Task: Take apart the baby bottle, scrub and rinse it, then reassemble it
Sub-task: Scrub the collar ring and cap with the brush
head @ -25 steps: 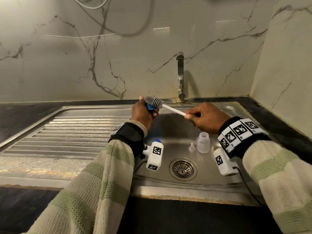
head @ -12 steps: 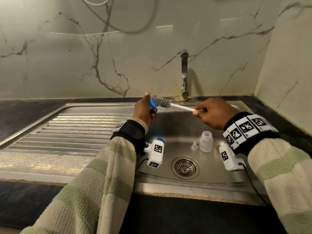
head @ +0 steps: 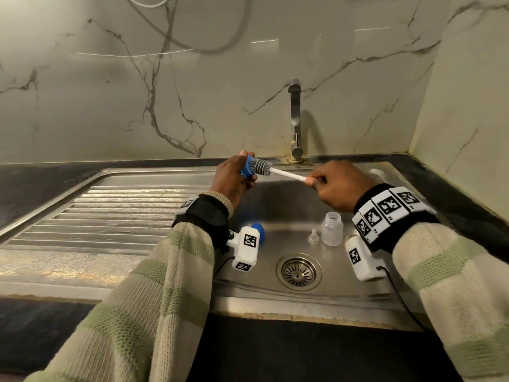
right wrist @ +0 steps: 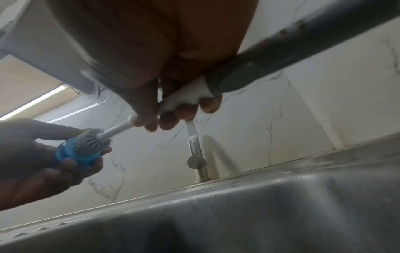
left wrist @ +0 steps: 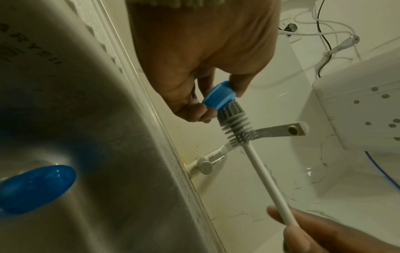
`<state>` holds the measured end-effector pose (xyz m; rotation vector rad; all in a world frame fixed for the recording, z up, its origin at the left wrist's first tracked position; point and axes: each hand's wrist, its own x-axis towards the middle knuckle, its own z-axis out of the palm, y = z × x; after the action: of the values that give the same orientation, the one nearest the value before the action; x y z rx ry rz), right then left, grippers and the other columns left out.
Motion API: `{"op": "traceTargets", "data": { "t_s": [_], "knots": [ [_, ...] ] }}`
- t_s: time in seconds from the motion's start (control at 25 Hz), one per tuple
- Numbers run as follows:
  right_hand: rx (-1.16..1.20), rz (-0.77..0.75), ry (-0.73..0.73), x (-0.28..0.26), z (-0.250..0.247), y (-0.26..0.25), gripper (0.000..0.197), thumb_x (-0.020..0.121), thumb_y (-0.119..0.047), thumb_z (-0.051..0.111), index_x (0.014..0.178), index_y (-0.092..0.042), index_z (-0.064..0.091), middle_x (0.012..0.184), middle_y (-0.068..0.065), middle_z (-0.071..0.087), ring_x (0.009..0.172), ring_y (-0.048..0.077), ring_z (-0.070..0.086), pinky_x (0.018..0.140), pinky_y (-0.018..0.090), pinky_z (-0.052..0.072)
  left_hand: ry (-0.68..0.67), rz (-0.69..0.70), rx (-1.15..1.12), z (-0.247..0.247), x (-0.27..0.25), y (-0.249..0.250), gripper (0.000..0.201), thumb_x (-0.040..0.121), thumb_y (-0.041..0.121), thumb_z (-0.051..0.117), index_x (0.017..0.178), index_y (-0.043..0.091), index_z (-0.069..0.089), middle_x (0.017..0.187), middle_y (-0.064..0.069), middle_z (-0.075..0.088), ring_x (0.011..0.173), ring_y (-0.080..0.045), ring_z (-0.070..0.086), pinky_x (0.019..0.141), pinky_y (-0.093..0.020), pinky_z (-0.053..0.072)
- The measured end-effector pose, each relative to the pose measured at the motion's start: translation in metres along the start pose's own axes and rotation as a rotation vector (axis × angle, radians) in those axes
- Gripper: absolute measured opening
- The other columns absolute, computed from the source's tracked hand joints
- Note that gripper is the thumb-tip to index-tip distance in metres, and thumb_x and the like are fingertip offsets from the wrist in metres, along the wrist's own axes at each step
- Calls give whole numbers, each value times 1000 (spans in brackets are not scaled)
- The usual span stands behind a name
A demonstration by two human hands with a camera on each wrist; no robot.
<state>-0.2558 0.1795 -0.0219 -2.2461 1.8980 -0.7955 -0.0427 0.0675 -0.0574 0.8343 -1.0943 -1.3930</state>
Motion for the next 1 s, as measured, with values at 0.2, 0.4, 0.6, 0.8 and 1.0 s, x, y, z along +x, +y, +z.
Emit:
{"op": "traceTargets", "data": {
  "t_s": [0.2, 0.4, 0.6, 0.8, 1.0],
  "knots": [
    [-85, -22, 239, 2, -3, 11, 13, 87, -23, 62, 84, -20, 75, 79, 1, 71, 74, 25, 62, 68, 28, 44, 33, -14, 98, 1, 1, -4, 37, 94, 39, 65, 111, 7, 66, 92, -12, 62, 60, -12, 54, 52, -22, 46],
    [-65, -38, 96, 8, 16, 12, 22, 91, -24, 59, 72, -16, 67, 66, 1, 63, 64, 24, 58, 60, 30, 45, 73, 11, 72, -3, 6, -5, 38, 95, 37, 65, 116, 5, 65, 96, -12, 63, 64, -14, 57, 55, -24, 47],
    [20, -22, 132, 6, 10, 16, 16, 91, -21, 60, 79, -21, 71, 66, -5, 61, 63, 17, 57, 59, 24, 41, 38, 3, 116, -1, 3, -4, 45, 92, 44, 67, 115, 5, 66, 91, -9, 62, 59, -10, 51, 50, -20, 43],
    [-1, 19, 129, 6, 14, 13, 17, 91, -23, 61, 78, -19, 71, 64, -2, 62, 61, 17, 57, 58, 25, 42, 69, 11, 136, -3, 6, -8, 41, 93, 41, 67, 117, 8, 66, 100, -13, 62, 67, -15, 54, 56, -24, 47],
    [-58, 8, 130, 5, 8, 13, 27, 90, -24, 58, 67, -12, 63, 60, 2, 59, 59, 23, 54, 55, 26, 40, 128, 117, 237, 3, 8, -9, 33, 87, 34, 75, 104, 6, 71, 80, -3, 63, 61, -10, 50, 54, -21, 43]
  ]
}}
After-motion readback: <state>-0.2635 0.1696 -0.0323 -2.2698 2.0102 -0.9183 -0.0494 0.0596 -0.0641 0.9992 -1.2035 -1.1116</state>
